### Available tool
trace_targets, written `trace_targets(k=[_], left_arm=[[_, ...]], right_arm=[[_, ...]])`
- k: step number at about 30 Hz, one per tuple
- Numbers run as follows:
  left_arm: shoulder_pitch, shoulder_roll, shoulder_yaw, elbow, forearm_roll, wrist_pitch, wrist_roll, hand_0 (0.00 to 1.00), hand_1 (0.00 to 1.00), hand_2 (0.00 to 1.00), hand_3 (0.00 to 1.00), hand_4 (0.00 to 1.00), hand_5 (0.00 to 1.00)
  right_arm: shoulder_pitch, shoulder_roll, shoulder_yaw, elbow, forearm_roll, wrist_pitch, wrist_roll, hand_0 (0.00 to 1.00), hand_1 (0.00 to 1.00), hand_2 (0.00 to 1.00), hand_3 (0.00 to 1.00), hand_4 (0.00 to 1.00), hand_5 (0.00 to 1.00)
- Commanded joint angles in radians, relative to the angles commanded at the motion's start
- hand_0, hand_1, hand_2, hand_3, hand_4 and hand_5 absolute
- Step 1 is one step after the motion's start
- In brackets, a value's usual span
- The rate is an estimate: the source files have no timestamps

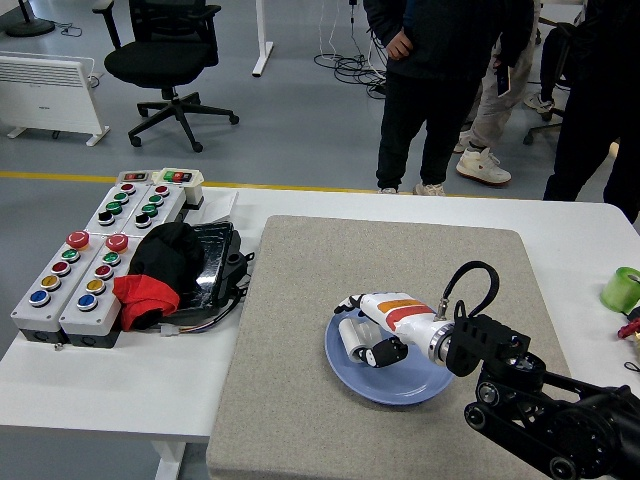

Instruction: Pick pipe place plate twice

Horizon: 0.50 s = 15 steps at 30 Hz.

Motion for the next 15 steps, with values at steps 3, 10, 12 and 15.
trace_targets(k=[3,10,12,15], left_arm=[[0.001,-0.001,-0.003,0.0,0.005,-0.001,0.0,0.736,0.745,0.704,0.654,0.41,0.998],[0.002,-0.001,-0.005,0.0,0.008,0.0,0.0,0.736,0.745,0.704,0.652,0.41,0.998],[0.001,0.0,-0.005,0.001,0.007,0.001,-0.001,0.736,0.745,0.704,0.652,0.41,0.998],[-0.002,0.001,-0.004,0.001,0.005,0.002,-0.002,0.736,0.744,0.703,0.651,0.409,0.998]], right_arm=[[-0.001,-0.001,0.009,0.004,0.0,0.011,-0.005,0.958,0.903,0.998,0.956,0.628,0.239],[-0.012,-0.031,0.065,0.047,-0.01,0.063,-0.012,0.966,0.911,0.998,0.965,0.636,0.242],[-0.016,-0.042,0.084,0.063,-0.014,0.091,-0.02,0.966,0.911,0.998,0.965,0.636,0.242],[-0.023,-0.063,0.124,0.094,-0.025,0.163,-0.048,0.976,0.913,0.998,0.973,0.656,0.269]])
